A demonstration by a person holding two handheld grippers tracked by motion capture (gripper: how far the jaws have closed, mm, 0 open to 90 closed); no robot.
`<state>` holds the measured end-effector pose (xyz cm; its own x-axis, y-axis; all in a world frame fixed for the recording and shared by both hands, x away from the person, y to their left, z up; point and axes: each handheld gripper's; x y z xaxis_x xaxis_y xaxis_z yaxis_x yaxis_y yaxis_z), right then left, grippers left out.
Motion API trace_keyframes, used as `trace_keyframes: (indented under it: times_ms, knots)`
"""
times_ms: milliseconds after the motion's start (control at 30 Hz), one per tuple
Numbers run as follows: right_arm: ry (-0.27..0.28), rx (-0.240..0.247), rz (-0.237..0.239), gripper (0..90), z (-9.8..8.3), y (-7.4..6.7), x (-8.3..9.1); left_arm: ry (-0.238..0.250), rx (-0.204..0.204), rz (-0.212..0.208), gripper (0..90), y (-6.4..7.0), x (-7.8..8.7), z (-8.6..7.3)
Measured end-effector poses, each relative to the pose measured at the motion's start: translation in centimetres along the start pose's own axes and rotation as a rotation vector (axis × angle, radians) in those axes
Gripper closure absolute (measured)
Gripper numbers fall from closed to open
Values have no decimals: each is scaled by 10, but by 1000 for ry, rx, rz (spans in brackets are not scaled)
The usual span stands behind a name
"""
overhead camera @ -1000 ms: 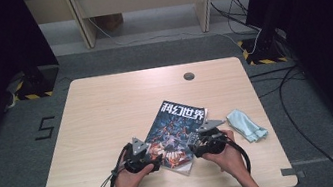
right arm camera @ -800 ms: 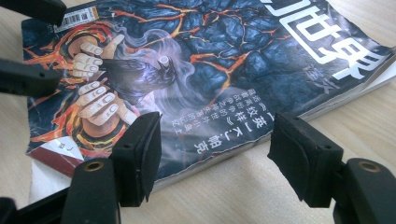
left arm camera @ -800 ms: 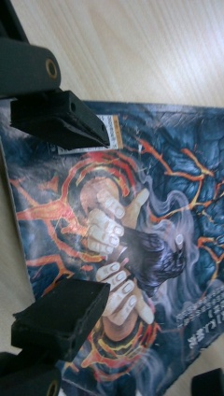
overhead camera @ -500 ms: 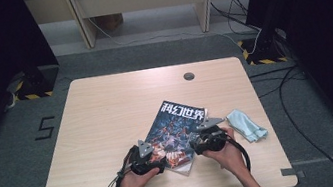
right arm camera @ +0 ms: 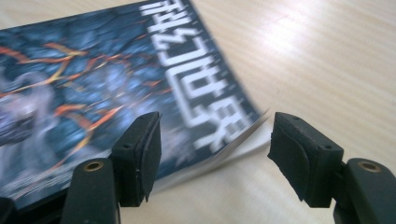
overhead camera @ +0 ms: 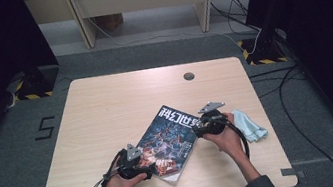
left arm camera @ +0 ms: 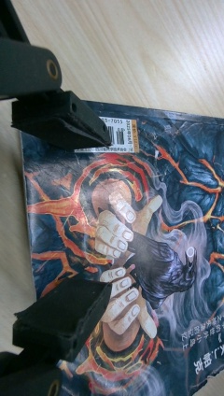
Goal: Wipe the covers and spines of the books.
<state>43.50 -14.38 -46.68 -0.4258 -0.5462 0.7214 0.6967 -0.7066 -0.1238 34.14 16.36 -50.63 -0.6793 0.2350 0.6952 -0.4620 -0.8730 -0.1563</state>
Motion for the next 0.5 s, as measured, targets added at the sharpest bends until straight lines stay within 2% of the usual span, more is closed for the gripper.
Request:
trace_keyframes:
  times_ms: [233,300,433,500]
  knots:
    - [-39,0,2,346,17,16,-22,-17,-7,2,244,0,0,2]
    - [-58,-20,17,346,18,19,-29,-20,-6,1,244,0,0,2]
    - [-105,-28,18,343,16,24,-42,-22,-6,0,244,0,0,3]
    - [-92,-43,38,355,16,26,-42,-23,-7,-2,243,-1,0,3]
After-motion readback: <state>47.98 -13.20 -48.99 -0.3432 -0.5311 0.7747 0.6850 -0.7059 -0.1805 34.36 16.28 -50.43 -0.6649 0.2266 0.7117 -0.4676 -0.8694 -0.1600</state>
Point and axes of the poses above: each handheld gripper's, and its own axes: x roughly backward along the jaws, z roughly out of its top, y roughly to its right, and after that the axes turned 14 degrees about z, right-handed
